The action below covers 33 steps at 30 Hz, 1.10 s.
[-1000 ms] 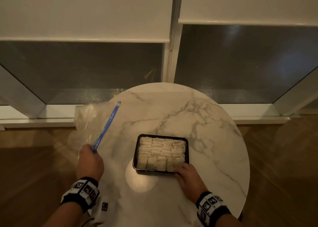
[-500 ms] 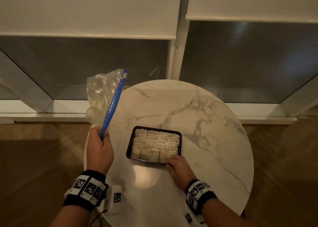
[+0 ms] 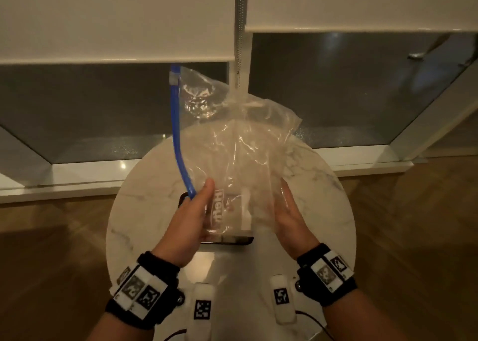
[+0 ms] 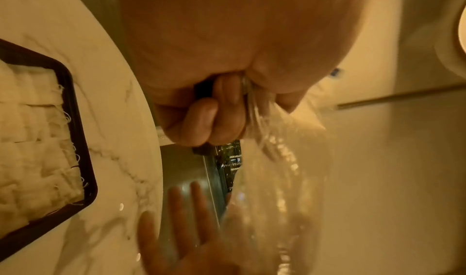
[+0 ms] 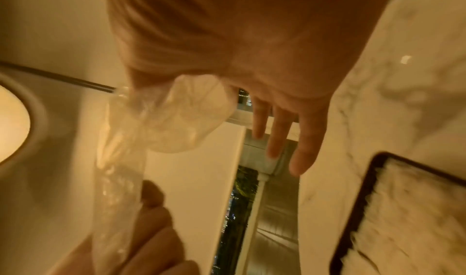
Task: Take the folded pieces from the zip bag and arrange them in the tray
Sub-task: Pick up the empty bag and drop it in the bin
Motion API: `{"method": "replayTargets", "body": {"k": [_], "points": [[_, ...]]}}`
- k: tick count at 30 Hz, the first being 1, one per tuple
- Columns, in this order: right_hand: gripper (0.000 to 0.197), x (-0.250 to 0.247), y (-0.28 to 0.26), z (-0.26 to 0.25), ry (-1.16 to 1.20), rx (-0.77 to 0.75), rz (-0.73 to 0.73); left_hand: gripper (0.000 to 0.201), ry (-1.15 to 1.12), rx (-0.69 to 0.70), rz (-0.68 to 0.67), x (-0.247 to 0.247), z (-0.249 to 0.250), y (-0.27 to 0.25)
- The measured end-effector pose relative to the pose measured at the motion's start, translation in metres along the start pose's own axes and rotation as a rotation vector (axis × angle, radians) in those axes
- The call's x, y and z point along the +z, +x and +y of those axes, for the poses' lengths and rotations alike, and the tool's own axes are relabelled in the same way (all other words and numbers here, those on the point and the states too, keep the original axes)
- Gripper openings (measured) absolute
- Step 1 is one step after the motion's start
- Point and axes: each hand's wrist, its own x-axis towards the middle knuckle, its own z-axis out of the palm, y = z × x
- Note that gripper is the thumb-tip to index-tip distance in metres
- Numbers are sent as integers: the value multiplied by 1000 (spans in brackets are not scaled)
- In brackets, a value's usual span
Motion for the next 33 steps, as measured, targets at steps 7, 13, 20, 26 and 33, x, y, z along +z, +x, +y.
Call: {"method": "replayTargets", "body": {"k": [7, 13, 20, 26, 33], "points": [[86, -12, -42, -21, 81, -136, -38, 32, 390, -13, -220, 65, -30, 3], [49, -58, -72, -16, -36, -89, 280, 34, 567, 161, -105, 97, -53, -7], [38, -114, -133, 1, -300, -94, 345, 50, 403, 175, -468, 168, -80, -32], [55, -160, -185, -8, -57, -60, 312, 43, 622, 265, -361, 228, -133, -32], [112, -222, -241, 7, -89, 83, 206, 34, 736, 62, -457, 274, -188, -20]]}}
